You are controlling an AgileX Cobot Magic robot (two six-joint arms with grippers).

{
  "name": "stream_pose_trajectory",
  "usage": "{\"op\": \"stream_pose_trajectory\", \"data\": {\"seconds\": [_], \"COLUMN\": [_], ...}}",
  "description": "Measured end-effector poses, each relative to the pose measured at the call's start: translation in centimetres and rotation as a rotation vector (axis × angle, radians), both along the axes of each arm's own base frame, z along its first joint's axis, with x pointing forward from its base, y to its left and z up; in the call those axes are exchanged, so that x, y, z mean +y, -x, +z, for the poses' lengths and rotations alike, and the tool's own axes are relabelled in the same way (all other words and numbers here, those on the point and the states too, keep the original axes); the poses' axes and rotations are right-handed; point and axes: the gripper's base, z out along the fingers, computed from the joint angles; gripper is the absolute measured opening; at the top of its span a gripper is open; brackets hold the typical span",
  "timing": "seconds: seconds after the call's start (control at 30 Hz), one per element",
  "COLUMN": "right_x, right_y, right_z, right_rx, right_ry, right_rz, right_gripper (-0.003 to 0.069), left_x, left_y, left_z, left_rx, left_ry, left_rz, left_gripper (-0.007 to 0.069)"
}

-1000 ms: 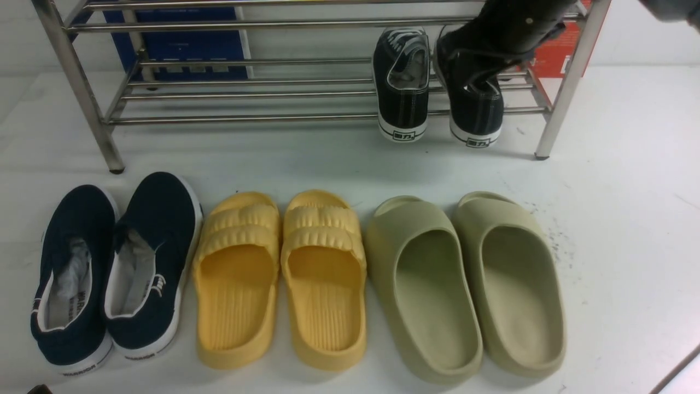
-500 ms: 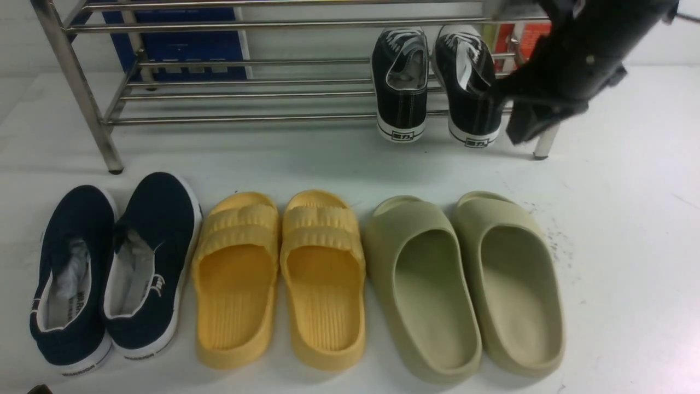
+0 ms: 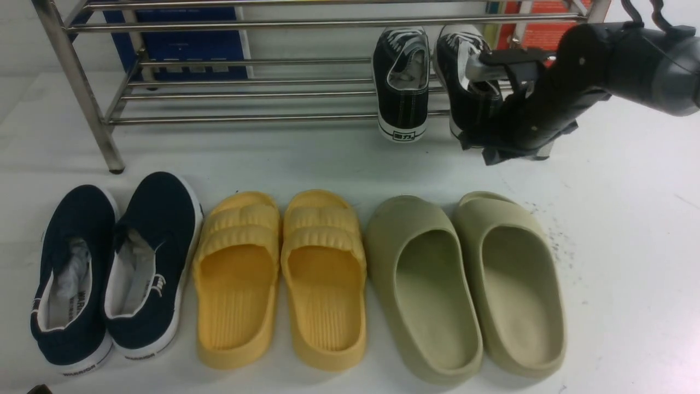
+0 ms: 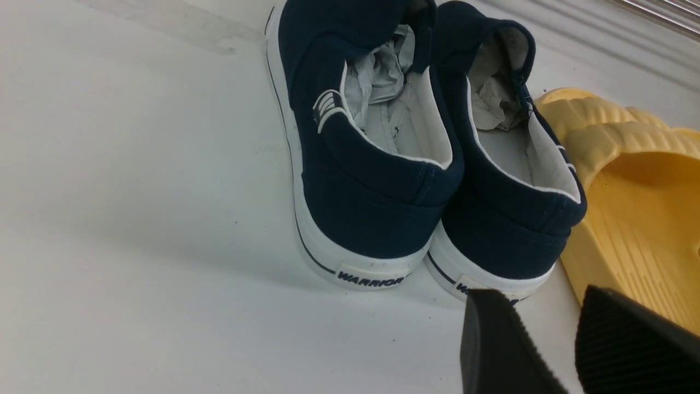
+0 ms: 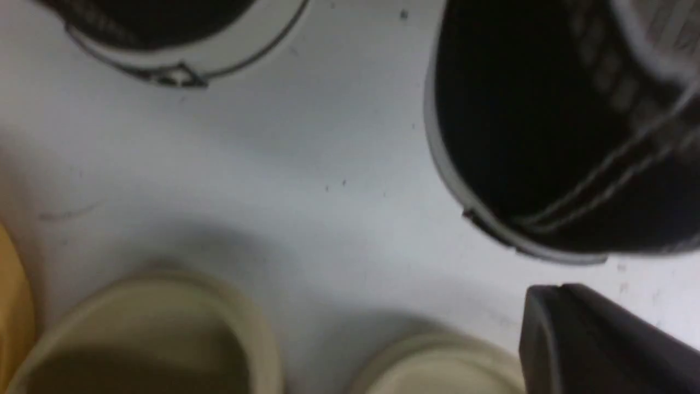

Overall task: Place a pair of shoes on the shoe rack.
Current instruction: Use the right arm to put a shoe into the shoe rack

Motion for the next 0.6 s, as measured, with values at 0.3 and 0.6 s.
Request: {"op": "stream_pose_trajectory", "data": {"seconds": [0.3,0.6], "right_x": [0.0,-0.8], "right_y": [-0.2,3.3], "right_z": [0.0,5.1], "right_rx": [-0.031,0.057], "right_ry": [-0.003,0.042], "right_rz": [-0.013,0.043], "right_gripper": [0.0029,0.0038], "left_x": [0.0,0.0], "left_y": [0.0,0.0], "left_z": [0.0,0.0], "left_rx": [0.0,0.0], "left_ry": [0.0,0.0], "left_rz": [0.0,0.0], "left_gripper": [0.0238,0.0238]}}
